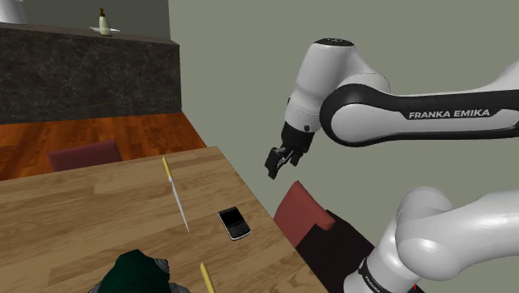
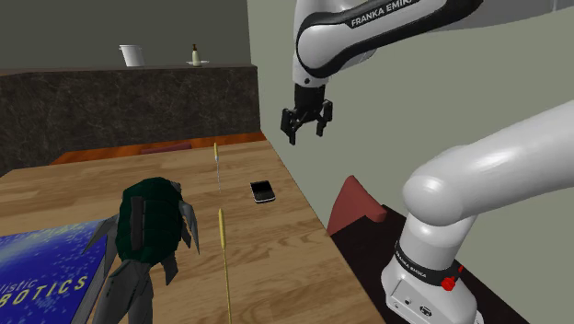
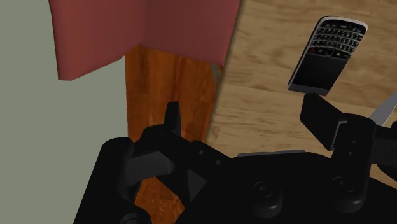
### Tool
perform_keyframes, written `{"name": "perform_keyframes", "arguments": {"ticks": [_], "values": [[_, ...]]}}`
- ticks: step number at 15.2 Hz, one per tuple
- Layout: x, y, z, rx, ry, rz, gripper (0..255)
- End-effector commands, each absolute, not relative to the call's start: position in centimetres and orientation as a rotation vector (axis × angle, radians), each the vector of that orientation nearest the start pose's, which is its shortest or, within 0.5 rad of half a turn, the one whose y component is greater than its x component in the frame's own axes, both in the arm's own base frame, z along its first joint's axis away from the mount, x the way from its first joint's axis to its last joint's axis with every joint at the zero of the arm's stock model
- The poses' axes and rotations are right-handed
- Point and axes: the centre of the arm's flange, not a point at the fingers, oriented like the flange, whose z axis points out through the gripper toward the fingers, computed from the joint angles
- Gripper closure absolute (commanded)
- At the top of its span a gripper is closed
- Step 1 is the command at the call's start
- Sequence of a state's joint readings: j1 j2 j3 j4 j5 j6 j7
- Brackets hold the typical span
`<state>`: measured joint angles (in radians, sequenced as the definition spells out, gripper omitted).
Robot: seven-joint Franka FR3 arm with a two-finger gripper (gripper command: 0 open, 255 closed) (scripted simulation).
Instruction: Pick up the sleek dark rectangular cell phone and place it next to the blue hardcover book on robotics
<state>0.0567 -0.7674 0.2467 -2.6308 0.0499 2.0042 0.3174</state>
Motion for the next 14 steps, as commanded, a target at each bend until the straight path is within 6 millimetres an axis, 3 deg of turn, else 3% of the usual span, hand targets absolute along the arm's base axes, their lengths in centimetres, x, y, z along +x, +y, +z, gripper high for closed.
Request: {"name": "perform_keyframes", "arguments": {"ticks": [1,12,14], "values": [[32.4,12.5,46.5,-3.200,0.160,-0.266,0],[34.7,22.4,37.0,-3.138,0.241,-0.333,0],[34.9,22.8,36.1,-3.136,0.244,-0.336,0]]}}
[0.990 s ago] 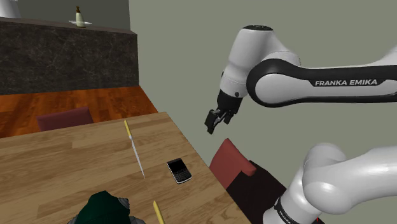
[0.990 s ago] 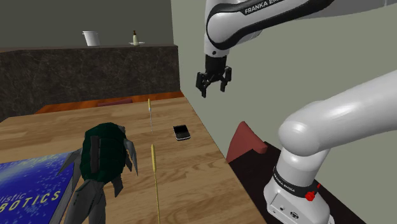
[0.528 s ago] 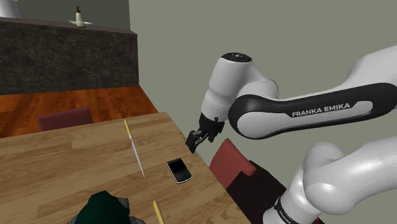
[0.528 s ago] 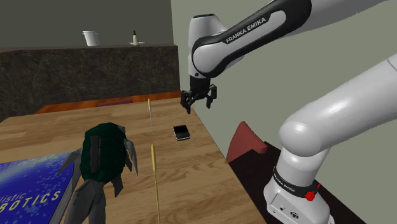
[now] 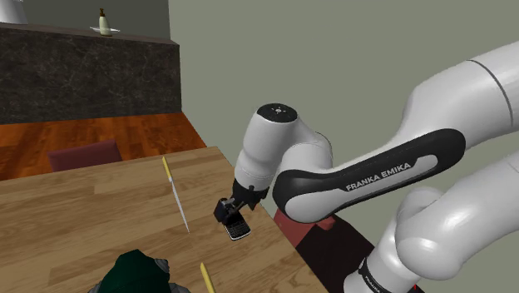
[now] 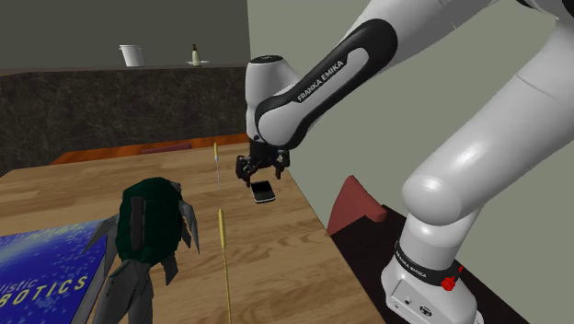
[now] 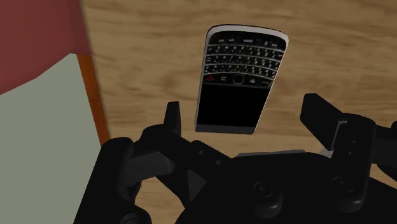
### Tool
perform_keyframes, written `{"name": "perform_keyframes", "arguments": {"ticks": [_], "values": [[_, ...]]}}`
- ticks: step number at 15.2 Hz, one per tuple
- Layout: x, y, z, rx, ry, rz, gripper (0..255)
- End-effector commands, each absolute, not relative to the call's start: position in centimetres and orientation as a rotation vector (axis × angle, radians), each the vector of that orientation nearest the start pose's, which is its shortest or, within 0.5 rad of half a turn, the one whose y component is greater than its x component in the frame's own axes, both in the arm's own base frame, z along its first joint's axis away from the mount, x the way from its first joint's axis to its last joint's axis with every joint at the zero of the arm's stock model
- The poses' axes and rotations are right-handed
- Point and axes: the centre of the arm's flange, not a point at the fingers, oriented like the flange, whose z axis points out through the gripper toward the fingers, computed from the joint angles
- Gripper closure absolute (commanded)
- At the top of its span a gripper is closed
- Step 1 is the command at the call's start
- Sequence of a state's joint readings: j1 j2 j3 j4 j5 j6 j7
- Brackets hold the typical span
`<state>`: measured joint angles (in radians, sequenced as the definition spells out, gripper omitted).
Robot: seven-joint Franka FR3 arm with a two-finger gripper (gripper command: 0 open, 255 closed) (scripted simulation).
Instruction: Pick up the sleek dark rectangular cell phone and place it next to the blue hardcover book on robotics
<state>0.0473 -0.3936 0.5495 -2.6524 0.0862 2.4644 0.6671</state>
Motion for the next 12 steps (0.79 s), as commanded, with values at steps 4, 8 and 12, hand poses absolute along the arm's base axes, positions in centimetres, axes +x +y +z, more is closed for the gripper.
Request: {"name": "perform_keyframes", "arguments": {"ticks": [4,8,12], "values": [[35.3,22.7,34.1,-3.136,0.244,-0.336,0],[35.6,22.7,32.7,-3.136,0.244,-0.336,0],[35.6,22.7,32.7,-3.136,0.244,-0.336,0]]}}
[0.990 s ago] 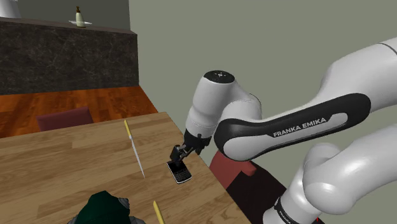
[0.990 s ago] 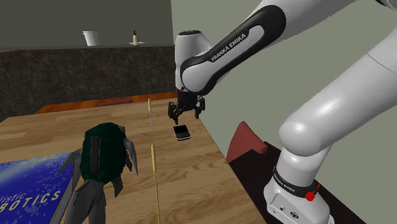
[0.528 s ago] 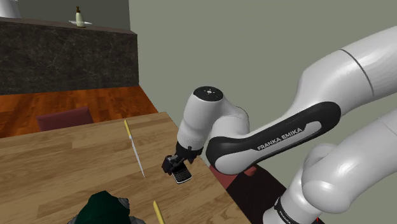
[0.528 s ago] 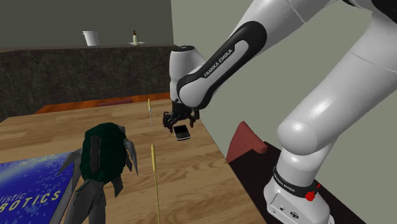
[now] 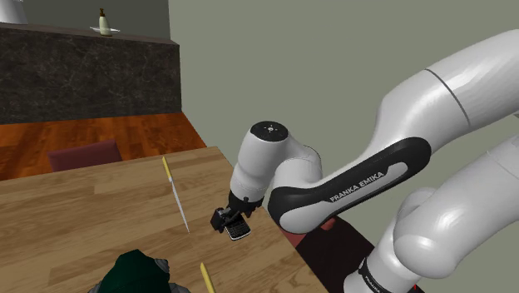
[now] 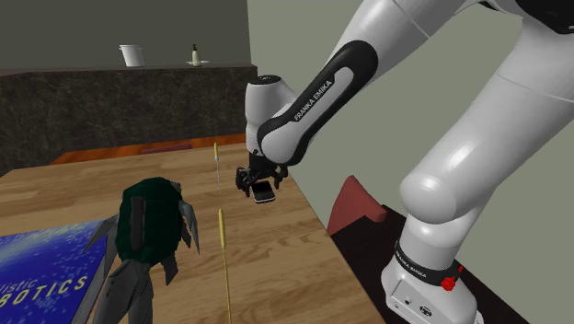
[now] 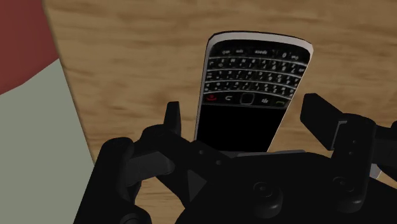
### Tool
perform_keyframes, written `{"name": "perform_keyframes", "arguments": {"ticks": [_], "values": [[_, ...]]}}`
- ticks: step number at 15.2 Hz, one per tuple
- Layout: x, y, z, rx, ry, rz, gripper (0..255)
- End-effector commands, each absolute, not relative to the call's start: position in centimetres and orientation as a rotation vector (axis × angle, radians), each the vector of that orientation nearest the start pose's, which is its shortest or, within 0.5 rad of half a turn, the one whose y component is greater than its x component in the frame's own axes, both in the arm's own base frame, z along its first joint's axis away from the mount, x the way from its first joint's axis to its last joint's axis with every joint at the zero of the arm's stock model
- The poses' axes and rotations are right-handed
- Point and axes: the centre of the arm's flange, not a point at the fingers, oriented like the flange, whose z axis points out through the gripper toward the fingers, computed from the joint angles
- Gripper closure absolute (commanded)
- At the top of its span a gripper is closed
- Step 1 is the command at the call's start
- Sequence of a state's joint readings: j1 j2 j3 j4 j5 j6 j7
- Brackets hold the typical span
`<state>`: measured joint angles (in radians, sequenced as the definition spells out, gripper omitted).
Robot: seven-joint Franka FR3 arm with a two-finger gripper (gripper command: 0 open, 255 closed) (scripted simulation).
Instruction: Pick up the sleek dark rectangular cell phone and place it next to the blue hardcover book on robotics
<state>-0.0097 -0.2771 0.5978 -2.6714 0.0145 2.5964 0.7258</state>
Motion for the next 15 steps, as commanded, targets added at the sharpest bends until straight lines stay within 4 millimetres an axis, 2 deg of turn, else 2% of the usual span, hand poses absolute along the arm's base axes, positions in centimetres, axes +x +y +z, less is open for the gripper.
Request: {"name": "perform_keyframes", "arguments": {"ticks": [1,2,3,12,15], "values": [[35.6,22.7,32.7,-3.136,0.244,-0.336,0],[35.6,22.7,32.7,-3.136,0.244,-0.336,0],[35.6,22.7,32.7,-3.136,0.244,-0.336,255],[35.6,22.7,32.7,-3.136,0.244,-0.336,255],[35.6,22.7,34.3,-3.136,0.244,-0.336,255]]}}
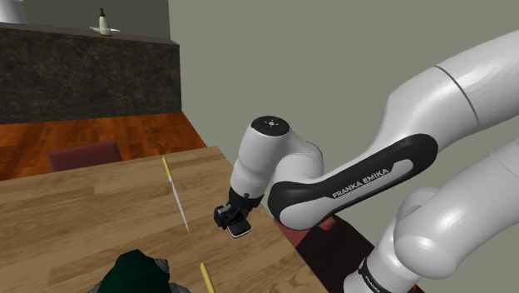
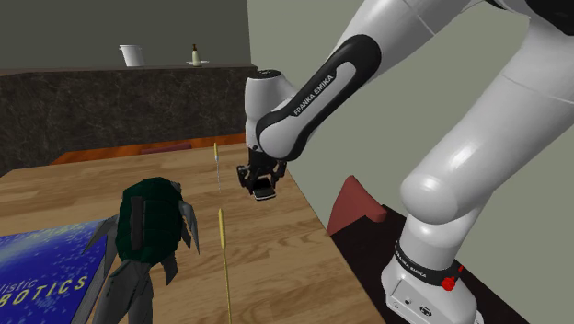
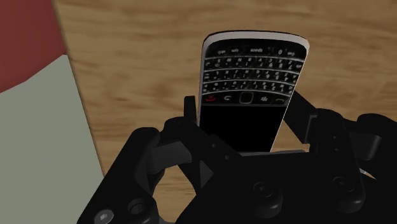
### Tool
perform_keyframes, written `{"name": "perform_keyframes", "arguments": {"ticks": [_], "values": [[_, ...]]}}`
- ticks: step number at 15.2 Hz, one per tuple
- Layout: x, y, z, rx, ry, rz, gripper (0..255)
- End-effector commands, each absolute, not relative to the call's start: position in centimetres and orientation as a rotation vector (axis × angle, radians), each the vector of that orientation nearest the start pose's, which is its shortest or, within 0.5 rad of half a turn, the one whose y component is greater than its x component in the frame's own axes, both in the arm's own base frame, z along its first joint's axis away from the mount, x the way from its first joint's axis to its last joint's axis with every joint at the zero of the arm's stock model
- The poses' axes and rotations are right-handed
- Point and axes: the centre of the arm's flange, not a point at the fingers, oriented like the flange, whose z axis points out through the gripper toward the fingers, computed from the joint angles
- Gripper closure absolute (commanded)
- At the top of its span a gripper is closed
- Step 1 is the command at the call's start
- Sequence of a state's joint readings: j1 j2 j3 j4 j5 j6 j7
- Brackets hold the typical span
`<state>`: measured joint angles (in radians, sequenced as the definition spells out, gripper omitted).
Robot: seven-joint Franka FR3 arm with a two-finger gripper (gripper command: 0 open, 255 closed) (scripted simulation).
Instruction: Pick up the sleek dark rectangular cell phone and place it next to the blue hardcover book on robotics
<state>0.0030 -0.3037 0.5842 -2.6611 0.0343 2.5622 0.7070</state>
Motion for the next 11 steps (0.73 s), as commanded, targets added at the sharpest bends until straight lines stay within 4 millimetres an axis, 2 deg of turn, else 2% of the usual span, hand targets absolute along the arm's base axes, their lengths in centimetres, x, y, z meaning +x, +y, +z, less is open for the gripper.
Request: {"name": "perform_keyframes", "arguments": {"ticks": [1,11], "values": [[35.6,22.7,34.8,-3.136,0.244,-0.336,255],[35.6,22.7,40.1,-3.136,0.244,-0.336,255]]}}
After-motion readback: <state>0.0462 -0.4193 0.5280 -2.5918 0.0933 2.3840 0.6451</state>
